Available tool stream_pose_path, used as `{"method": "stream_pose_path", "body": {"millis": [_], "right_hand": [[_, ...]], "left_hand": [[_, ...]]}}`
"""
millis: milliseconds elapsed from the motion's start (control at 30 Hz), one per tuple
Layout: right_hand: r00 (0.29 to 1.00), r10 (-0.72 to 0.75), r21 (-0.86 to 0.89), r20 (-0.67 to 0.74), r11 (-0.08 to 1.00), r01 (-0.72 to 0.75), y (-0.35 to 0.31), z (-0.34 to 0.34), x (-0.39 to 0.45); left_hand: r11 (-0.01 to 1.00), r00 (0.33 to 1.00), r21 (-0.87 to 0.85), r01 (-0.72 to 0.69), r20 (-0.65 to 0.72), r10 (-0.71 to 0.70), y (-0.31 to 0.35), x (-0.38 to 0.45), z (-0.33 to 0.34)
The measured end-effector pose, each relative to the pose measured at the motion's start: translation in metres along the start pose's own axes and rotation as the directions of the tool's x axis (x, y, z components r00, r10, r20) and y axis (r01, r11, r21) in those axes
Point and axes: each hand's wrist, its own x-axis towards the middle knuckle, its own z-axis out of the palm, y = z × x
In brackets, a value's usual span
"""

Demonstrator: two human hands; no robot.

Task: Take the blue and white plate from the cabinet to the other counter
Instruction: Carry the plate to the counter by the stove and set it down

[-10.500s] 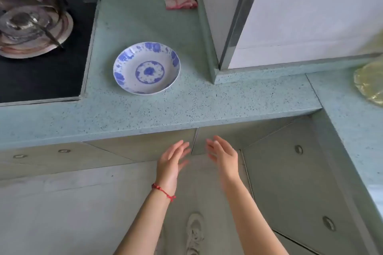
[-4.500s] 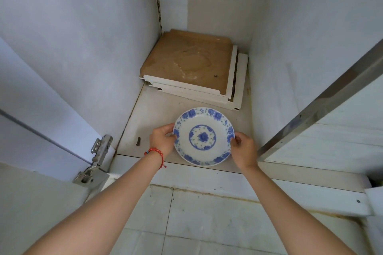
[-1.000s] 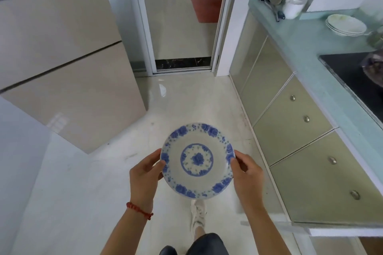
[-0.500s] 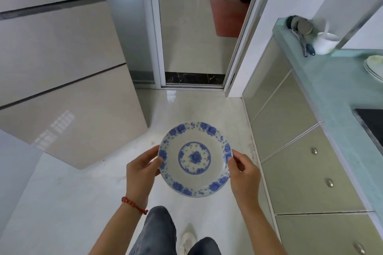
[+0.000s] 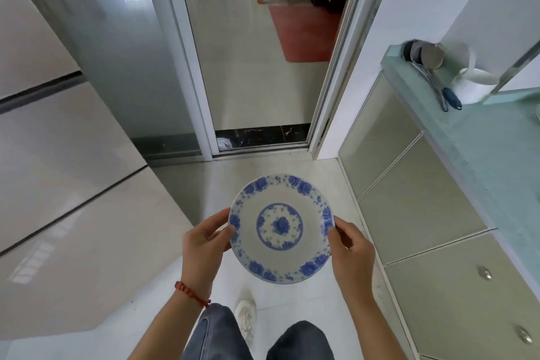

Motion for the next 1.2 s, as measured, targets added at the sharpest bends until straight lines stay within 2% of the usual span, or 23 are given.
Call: {"method": "stream_pose_path", "body": {"millis": [333,633,767,933,1067,1200], "right_hand": [[0.991,0.063,-0.005,-0.115,0.998,-0.064,-0.008,0.030,0.098],[0.966,0.113,0.053,-0.234,0.993,-0.104,-0.006,0.017,0.204],[0.938,0.163,0.077,-0.306,0.986,-0.146,-0.004,0.002,0.235],[0.835,0.271,0.156,-0.479,0.962,-0.222,0.006,-0.015,0.254],[0.702,0.355,0.229,-0.617,0.935,-0.272,0.006,-0.023,0.269],[0.548,0.398,0.283,-0.736,0.916,-0.285,0.005,-0.029,0.280]], "left_hand": [[0.998,0.992,0.024,0.060,0.108,-0.062,0.019,0.123,0.050],[0.997,0.975,0.061,0.048,0.213,-0.060,0.038,0.221,0.144],[0.995,0.950,0.095,0.018,0.309,-0.047,0.048,0.254,0.187],[0.980,0.854,0.188,-0.070,0.518,-0.039,0.055,0.288,0.242],[0.971,0.768,0.228,-0.070,0.634,-0.093,0.066,0.314,0.295],[0.969,0.602,0.229,-0.091,0.788,-0.129,0.082,0.330,0.342]]}}
